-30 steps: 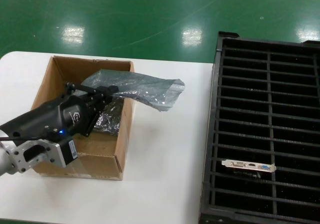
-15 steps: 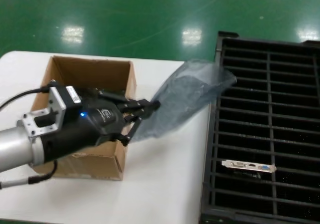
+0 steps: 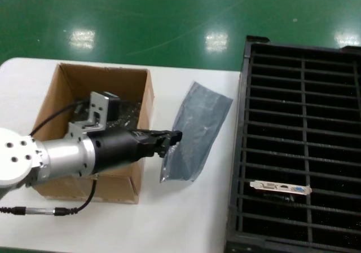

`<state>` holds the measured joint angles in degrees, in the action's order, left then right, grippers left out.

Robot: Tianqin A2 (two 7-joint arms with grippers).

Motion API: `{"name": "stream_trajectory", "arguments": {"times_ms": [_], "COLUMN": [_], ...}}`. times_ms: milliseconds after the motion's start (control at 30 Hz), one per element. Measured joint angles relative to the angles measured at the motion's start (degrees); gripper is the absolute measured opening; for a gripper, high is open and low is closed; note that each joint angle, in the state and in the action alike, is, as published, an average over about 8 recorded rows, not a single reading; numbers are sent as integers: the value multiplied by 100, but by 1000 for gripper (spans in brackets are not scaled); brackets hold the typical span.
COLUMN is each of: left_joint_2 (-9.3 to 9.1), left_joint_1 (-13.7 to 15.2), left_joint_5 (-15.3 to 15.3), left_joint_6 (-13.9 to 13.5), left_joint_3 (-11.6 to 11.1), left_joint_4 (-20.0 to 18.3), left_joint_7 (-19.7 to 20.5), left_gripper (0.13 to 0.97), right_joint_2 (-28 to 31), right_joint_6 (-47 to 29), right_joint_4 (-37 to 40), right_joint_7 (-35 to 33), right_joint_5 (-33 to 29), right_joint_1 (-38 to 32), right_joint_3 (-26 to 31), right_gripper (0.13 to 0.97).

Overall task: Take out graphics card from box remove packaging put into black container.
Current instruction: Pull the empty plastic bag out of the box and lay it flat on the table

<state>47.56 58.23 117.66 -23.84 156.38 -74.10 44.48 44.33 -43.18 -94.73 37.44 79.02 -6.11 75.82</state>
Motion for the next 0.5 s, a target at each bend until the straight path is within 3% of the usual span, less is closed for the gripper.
{"name": "stream_trajectory", "arguments": {"times_ms": [300,500], "left_joint_2": [-624,-937], "left_joint_1": [301,214], "left_joint_5": [-1893,-3084], "left_joint_6": [-373,-790], "left_joint_3": [63,-374], "left_joint_4": [625,775], "left_joint_7": [2146,3032], "left_gripper": [151,196], "right_joint_2": [0,0], "right_joint_6": [0,0], "right_joint_4": [0,0], "right_joint_7": [0,0], "right_joint_5": [0,0], "right_joint_1": [0,0], "right_joint_3": [0,0], "right_gripper": [966,966]}}
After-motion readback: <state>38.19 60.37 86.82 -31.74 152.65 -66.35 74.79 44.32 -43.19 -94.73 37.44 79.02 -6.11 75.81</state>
